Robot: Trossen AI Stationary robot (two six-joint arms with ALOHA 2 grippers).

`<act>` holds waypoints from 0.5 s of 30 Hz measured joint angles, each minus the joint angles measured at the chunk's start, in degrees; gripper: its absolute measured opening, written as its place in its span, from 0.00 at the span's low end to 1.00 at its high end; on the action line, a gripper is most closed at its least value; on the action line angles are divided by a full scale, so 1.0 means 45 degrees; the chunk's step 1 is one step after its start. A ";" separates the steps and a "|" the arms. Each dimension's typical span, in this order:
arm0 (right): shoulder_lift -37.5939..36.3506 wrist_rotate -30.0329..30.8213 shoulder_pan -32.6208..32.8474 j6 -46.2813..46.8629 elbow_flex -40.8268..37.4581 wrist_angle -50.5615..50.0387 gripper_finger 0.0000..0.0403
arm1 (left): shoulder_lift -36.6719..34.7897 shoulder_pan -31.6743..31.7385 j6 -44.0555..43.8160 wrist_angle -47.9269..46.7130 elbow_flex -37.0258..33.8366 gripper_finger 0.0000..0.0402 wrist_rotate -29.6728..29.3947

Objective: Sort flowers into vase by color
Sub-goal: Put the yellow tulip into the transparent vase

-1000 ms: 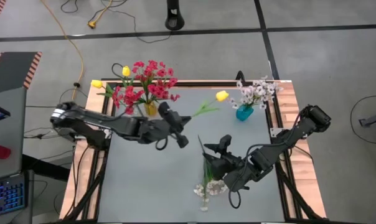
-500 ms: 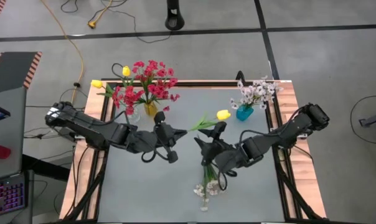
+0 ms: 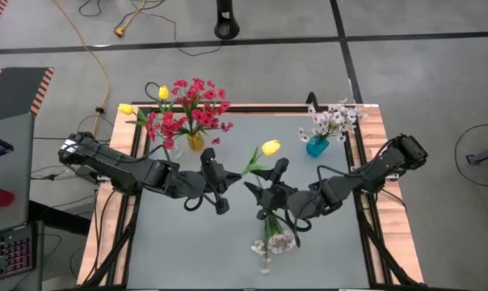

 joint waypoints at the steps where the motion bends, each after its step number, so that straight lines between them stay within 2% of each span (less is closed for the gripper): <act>1: 0.0000 -0.0313 -0.0044 -0.0001 0.0000 0.0010 0.54 | 0.0000 0.0002 -0.0014 -0.0040 0.0000 0.00 0.0028; 15: -0.0010 -0.2296 -0.0354 -0.0570 0.0000 0.0278 0.54 | 0.0005 -0.0001 -0.0024 -0.0041 0.0000 0.00 0.0146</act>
